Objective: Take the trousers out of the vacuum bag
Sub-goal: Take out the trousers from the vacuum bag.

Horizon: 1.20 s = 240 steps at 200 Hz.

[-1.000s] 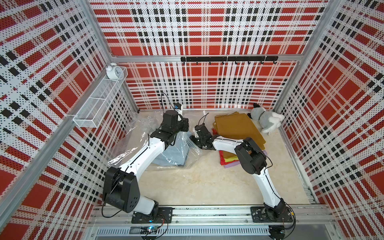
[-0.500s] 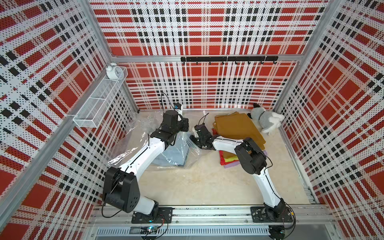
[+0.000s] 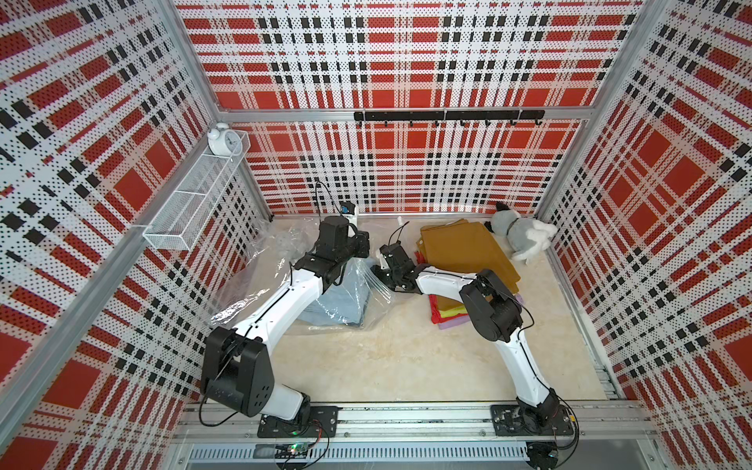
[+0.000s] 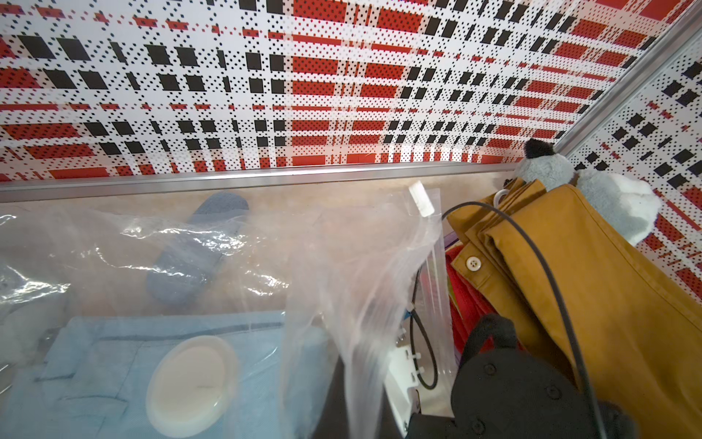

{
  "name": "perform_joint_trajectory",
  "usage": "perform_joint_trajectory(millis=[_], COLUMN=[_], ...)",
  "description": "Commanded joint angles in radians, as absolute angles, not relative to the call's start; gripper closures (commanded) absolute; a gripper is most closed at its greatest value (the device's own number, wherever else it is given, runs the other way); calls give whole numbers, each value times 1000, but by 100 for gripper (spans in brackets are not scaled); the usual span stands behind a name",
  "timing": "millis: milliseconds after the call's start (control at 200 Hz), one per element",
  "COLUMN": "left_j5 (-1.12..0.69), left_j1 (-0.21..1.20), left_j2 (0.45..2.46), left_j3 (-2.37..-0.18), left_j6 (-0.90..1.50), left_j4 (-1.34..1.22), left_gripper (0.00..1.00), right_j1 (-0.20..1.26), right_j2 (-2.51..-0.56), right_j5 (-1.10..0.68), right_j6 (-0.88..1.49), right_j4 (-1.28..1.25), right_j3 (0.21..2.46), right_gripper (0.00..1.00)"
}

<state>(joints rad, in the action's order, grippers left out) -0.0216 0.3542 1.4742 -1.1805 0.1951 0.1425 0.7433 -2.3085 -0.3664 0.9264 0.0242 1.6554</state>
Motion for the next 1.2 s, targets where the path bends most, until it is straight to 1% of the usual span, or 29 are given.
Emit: perform_joint_trajectory(millis=[0,646,712,802,902,1062,1198], left_j5=[-26,-31,-31,-25,-29,-31,-29], left_j1=[348,348,348,348,348,348,348], left_j2=[1465,1473,1474,1474,1477,1479,1479], left_j3=[-1170,-1171,-1171,-1171,-1170,-1171,-1170], left_j6=[189,188,189,188,189,190,189], left_j4=[110,110,111,110,110,111,110], left_gripper=[100,100,100,100,100,100,100], right_j1=[756,759,758,758,758,748,716], right_j2=[-2235,-2216,-2229,-2236,-2219,-2195,-2153], right_j5=[-380,-383,-390,-393,-382,-333,-321], right_j6=[904,887,884,871,848,774,741], right_j4=[31,44,56,78,92,188,229], right_j3=[1687,1708,1725,1747,1758,1812,1807], right_gripper=[66,66,71,87,100,100,100])
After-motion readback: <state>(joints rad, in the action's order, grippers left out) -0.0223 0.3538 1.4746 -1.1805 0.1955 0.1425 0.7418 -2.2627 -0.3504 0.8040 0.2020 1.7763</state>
